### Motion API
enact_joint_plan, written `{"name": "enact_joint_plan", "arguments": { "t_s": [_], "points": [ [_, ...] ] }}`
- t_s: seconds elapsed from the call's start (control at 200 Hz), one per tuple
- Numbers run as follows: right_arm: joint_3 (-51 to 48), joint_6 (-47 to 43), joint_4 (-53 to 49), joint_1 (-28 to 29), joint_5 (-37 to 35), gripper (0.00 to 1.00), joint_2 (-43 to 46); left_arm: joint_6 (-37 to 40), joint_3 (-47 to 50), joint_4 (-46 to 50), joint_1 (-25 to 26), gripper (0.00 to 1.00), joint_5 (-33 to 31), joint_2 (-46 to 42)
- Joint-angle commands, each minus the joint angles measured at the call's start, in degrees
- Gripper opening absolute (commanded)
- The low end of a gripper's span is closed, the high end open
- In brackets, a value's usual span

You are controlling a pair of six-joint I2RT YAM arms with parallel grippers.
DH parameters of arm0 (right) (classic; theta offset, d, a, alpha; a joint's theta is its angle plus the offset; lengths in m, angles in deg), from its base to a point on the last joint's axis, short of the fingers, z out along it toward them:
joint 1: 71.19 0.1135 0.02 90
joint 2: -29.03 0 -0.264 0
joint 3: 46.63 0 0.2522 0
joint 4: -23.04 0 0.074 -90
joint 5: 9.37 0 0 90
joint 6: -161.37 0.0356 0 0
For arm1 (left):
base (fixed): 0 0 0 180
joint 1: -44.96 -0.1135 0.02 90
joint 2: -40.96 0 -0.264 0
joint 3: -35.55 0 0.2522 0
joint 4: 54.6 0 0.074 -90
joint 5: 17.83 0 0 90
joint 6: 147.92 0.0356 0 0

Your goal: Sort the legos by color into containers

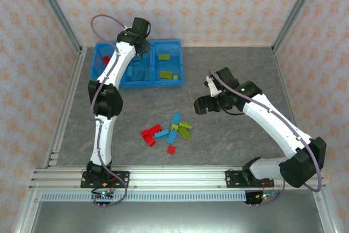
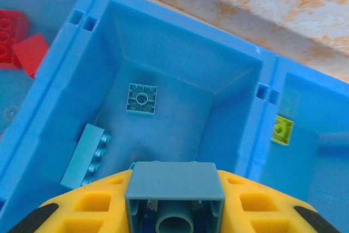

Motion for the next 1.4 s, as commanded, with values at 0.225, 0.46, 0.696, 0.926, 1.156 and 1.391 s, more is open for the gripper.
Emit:
{"name": "enact_joint_plan", "arguments": {
  "t_s": [0.225,0.46,0.696,0.926,1.156,1.391],
  "points": [
    [-0.7,2.0,0.4,0.0,-1.9,0.89,3.3,0.1,9.8,2.5,-0.3,0.55,3.7,-15.3],
    [-0.3,2.0,2.8,0.1,-0.3,0.89,0.3,-9.8,47.7,-4.0,3.8,0.55,5.1,-44.6],
    [0.5,2.3,4.7,0.0,1.6,0.89,-3.3,-26.2,79.9,-3.2,14.5,0.55,3.2,-69.5],
    [-0.9,2.0,4.8,0.0,2.4,0.89,-4.0,-39.6,99.5,-10.4,26.7,0.6,8.9,-78.3],
    [-1.1,1.5,4.1,0.0,2.1,0.89,-3.6,-37.0,100.2,-14.7,29.4,0.79,7.9,-71.3],
    [-0.5,1.3,3.6,0.0,2.0,0.89,-3.7,-36.6,99.7,-19.4,29.1,0.76,7.0,-63.4]
  ]
}}
